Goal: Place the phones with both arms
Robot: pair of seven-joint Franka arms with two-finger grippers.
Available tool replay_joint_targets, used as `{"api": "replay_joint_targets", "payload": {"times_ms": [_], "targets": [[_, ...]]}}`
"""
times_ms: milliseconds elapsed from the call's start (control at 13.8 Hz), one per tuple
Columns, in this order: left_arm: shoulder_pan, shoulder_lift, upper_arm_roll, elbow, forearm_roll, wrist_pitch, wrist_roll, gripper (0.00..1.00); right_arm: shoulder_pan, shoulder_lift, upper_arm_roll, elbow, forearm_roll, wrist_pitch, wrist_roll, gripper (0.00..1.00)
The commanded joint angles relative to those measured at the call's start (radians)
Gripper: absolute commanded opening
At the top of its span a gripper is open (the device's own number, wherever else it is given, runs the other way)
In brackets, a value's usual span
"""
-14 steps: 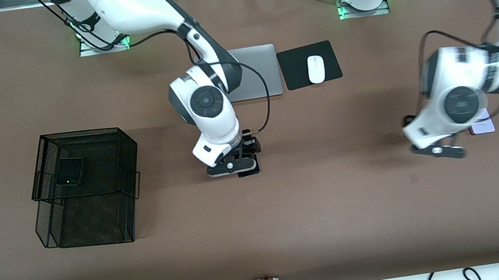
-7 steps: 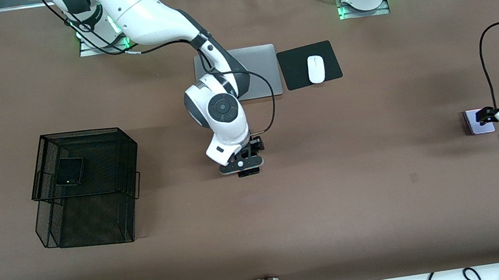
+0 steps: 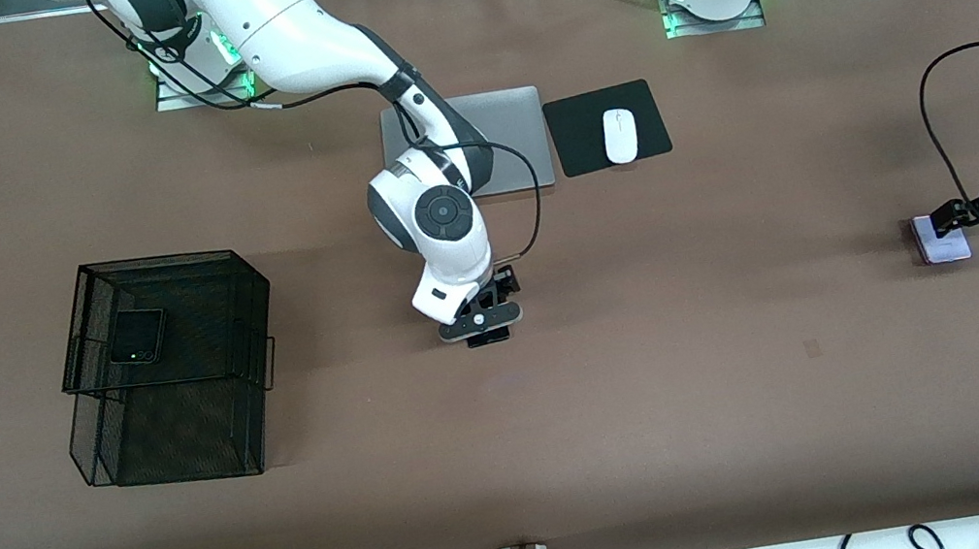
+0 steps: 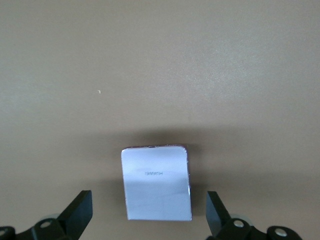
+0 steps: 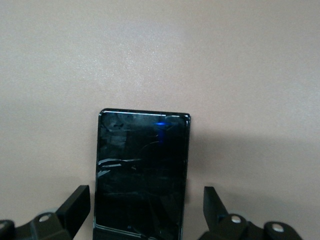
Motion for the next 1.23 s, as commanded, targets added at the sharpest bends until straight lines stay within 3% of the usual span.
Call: {"api": "replay_joint_targets", "payload": {"times_ms": [0, 145, 362, 652, 725, 797, 870, 942, 1160], "targets": [[0.035, 0.031, -0.014, -0.015, -0.04, 0.065, 0.017, 1.0, 0.003, 0.016, -0.005, 0.016, 0.016, 0.021, -0.019, 1.0], [0.1, 0.06, -0.061, -0.015, -0.043, 0.099, 0.033, 1.0, 0.009, 0.02, -0.005, 0.006, 0.013, 0.029, -0.019, 1.0], [0.266, 0.106, -0.214, -0.009, -0.043, 0.128, 0.036, 1.0, 0.01, 0.03, -0.003, 0.005, 0.012, 0.031, -0.019, 1.0], [0.288, 0.134, -0.226, -0.009, -0.043, 0.168, 0.036, 1.0, 0.018, 0.039, -0.005, 0.004, 0.01, 0.061, -0.019, 1.0], [0.288, 0.139, -0.227, -0.007, -0.043, 0.171, 0.034, 1.0, 0.018, 0.04, -0.005, 0.001, 0.01, 0.073, -0.018, 0.95], [0.285, 0.139, -0.227, -0.002, -0.043, 0.171, 0.03, 1.0, 0.018, 0.039, -0.005, -0.001, 0.009, 0.078, -0.021, 0.66], [0.279, 0.137, -0.227, 0.001, -0.043, 0.169, 0.018, 1.0, 0.018, 0.037, -0.005, -0.001, 0.012, 0.078, -0.023, 0.19], [0.276, 0.131, -0.232, 0.004, -0.043, 0.166, 0.007, 1.0, 0.018, 0.036, -0.005, -0.001, 0.01, 0.078, -0.024, 0.04], [0.273, 0.136, -0.235, 0.004, -0.043, 0.166, 0.002, 1.0, 0.018, 0.027, -0.009, 0.002, 0.007, 0.068, -0.015, 0.0]]}}
